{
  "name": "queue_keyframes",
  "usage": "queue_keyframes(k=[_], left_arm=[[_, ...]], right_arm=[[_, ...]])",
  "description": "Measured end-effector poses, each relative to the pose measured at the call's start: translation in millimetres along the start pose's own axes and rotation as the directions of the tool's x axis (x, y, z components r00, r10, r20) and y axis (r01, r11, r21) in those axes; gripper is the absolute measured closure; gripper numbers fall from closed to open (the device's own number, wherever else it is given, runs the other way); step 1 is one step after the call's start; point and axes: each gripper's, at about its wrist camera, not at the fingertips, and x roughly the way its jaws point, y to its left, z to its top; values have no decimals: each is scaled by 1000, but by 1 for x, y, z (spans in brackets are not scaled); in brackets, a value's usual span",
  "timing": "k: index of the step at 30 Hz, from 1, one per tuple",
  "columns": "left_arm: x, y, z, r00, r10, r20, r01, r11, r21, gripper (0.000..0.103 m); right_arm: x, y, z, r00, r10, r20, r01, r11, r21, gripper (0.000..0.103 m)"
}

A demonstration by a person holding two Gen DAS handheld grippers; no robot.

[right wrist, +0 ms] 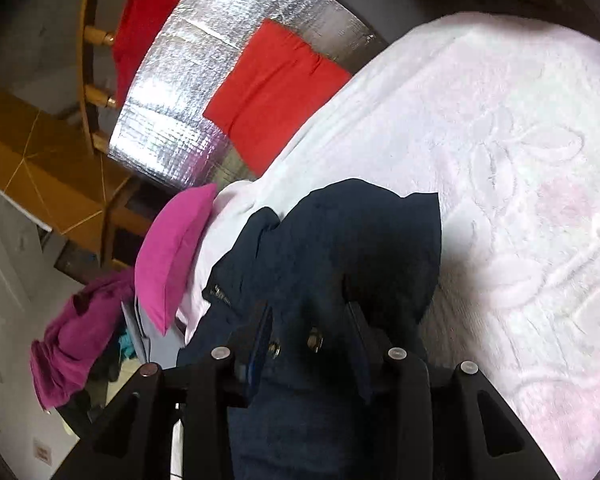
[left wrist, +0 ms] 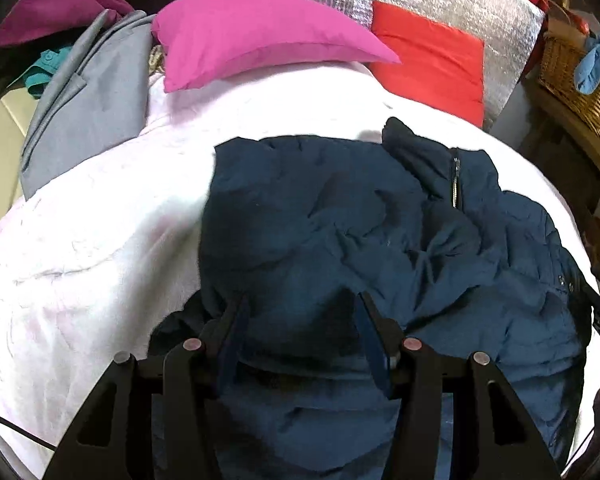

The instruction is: Fold large clothes

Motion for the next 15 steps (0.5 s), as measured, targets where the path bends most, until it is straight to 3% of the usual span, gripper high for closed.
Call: queue_keyframes(k=[7,15], left_arm=[[25,-14,-3,996,75,-42,-71,994,87,46],[-4,-11,-3,1000,11,22,-12,998,66,46]], right_arm=[[23,-13,6,998,-61,-18,62,997,40,64],[-22,13,2,1000,-13,20,14,999,-52,62]])
